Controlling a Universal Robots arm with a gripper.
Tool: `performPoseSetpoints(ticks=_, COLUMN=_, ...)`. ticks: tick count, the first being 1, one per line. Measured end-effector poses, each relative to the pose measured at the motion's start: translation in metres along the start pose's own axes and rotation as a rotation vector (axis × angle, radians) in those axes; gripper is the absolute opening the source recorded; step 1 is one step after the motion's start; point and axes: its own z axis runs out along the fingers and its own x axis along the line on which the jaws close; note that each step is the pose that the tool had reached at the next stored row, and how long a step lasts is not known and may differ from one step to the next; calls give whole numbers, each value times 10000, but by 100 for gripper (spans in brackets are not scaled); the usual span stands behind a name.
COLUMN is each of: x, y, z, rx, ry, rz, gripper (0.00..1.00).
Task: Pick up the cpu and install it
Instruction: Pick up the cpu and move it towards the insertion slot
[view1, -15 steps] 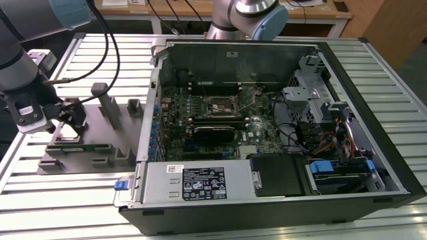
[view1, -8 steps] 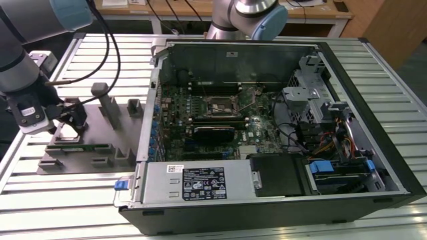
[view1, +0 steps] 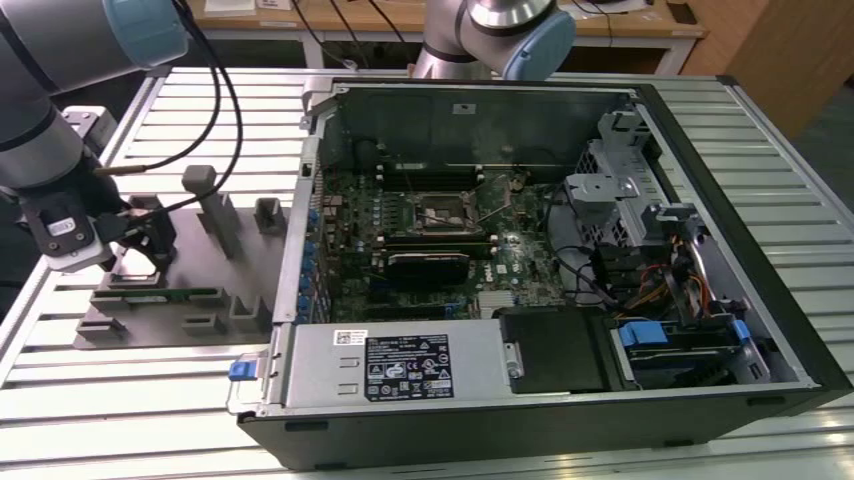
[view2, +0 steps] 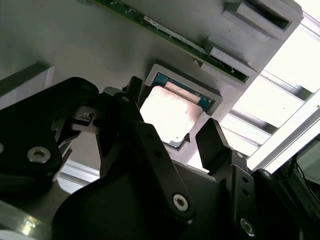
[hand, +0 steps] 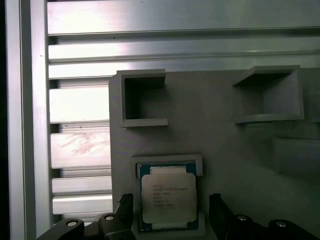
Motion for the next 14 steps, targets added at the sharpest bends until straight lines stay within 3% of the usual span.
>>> performPoseSetpoints(ticks=14, x=5, y=60, z=41, rx=27, ry=7, rz=-219, gripper=71)
